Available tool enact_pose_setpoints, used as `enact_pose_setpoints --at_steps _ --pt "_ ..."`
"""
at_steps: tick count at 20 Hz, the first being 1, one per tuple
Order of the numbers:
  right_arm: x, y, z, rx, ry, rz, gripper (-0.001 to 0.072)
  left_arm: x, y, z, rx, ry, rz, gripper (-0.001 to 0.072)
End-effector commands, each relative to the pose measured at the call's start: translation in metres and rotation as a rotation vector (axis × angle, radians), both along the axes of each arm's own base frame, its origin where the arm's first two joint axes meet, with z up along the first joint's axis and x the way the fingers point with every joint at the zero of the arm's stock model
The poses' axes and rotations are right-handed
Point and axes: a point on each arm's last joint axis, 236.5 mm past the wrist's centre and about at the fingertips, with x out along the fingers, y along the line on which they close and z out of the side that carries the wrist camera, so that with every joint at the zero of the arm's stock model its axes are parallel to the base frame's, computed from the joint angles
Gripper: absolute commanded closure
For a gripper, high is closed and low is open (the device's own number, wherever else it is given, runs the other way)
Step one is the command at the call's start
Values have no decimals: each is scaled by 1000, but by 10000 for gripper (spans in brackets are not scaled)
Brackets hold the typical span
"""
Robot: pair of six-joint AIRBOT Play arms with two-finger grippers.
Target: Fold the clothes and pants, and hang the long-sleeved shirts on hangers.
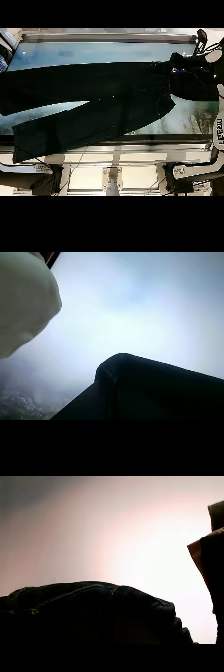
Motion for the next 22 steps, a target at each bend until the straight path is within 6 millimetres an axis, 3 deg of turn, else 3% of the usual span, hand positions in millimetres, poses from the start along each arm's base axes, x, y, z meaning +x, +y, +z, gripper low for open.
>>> enact_pose_setpoints --at_steps 1,3,5,7,10,12,15,18,22 --pt "-4 5 4 0 0 25 673 -26 -2 -19 -37 127 27 671" --pt "-23 -6 0 -93 57 50 673 -35 0 -22 -78 130 89 671" --pt "-53 -32 -4 -206 147 33 674 -36 -3 -17 -80 121 86 671" --pt "-79 -58 8 -250 147 -22 675 -28 -11 -12 -103 81 66 672" --pt "-136 -85 5 -239 190 -94 674 -20 -23 -11 -115 74 39 671" --pt "-169 -82 1 -251 211 -82 674 -17 -34 -13 -125 91 16 671" --pt "-194 -73 22 -280 158 -87 674 -24 -45 -11 -129 98 5 671" --pt "-224 -67 50 -325 126 -95 674 -54 -41 -27 -178 94 60 671" --pt "-265 -51 71 -341 118 -86 674 -94 -30 -52 -280 55 151 672"
